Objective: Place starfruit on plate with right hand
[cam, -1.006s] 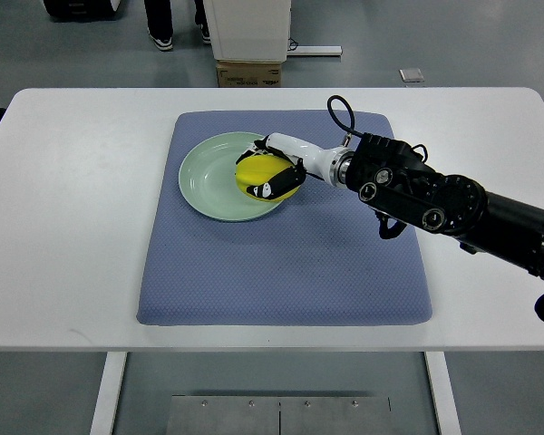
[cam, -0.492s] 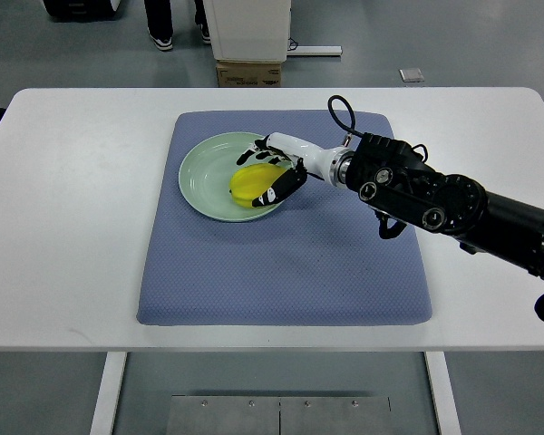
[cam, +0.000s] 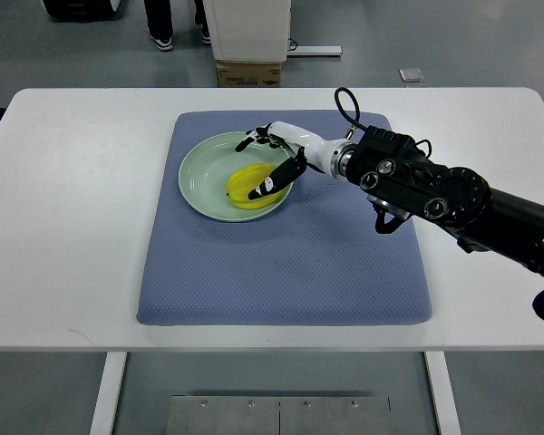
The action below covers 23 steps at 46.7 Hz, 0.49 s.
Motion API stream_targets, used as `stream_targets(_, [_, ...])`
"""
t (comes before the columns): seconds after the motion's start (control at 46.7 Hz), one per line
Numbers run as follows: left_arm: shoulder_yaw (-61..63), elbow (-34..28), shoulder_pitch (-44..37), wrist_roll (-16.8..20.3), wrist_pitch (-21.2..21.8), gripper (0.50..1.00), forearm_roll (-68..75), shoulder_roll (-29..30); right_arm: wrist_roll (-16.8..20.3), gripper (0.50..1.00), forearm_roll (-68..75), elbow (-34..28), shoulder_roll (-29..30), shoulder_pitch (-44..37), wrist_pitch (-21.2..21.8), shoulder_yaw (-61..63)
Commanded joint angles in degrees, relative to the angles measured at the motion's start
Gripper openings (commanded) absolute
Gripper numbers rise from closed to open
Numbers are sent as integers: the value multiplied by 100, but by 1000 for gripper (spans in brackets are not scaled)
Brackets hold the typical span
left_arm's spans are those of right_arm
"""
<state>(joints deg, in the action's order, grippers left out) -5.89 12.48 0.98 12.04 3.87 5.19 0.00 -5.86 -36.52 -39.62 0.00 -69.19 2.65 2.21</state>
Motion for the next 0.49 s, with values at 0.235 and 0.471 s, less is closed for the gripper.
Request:
stream_targets(0.235, [0, 0, 7, 0, 0, 1000, -1, 0, -3, 1000, 145, 7, -61, 186, 8, 745])
stream_targets(0.471, [0, 0, -2, 0, 0, 1000, -1, 0, 6, 1000, 162, 33, -404, 555, -10, 1343])
